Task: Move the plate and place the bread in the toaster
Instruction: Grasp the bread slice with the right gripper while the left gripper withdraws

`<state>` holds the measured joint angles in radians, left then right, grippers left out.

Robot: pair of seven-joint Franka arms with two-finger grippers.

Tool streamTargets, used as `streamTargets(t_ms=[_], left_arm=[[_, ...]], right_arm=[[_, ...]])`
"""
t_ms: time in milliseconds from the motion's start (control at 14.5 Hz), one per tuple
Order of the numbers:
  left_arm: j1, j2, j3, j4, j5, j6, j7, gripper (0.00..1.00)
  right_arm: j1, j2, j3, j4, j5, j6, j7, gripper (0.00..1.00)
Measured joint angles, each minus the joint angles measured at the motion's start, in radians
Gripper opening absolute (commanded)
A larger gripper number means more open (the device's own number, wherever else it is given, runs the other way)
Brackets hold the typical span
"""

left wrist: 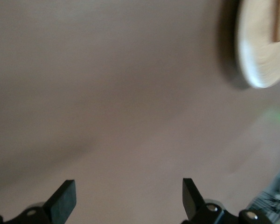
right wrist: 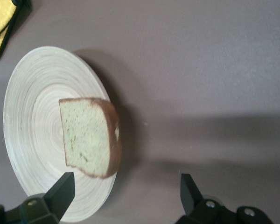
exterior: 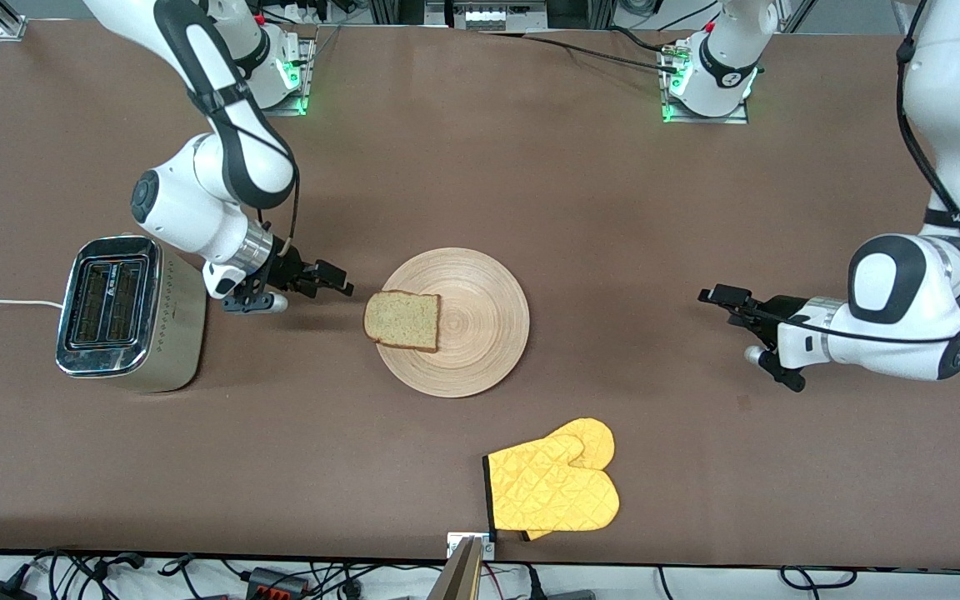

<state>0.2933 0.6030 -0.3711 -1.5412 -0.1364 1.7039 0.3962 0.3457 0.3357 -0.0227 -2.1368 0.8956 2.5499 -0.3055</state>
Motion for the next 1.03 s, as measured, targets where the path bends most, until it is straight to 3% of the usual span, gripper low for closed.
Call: streamTargets(t_ms=[481, 619, 756, 825, 1031], left_arm=[[-0.156, -0.034, -0.001, 0.006, 0.468, -0.026, -0.431, 1.0], [-0.215, -0.035, -0.002, 0.012, 0.494, -0.066, -0.525, 1.0], [-0.229, -0.039, -0.02, 0.053, 0.493, -0.131, -0.55, 1.0], [-0.223, -0.047, -0.036, 0.084, 0.48, -0.179, -0.551, 1.0], [-0.193, -0.118, -0.052, 0.152, 0.343, -0.276, -0.552, 1.0]], right_arm=[[-0.002, 0.092, 0.003, 0.11, 0.049, 0.0, -0.048, 1.0], [0.0, 0.118, 0.006, 0.136, 0.053, 0.0, -0.048, 1.0], [0.0, 0.143, 0.009, 0.145, 0.059, 0.0, -0.049, 0.87], [0.0, 0.153, 0.011, 0.146, 0.07, 0.0, -0.05, 0.85], [0.002, 0.175, 0.027, 0.147, 0.144, 0.0, -0.054, 0.69]])
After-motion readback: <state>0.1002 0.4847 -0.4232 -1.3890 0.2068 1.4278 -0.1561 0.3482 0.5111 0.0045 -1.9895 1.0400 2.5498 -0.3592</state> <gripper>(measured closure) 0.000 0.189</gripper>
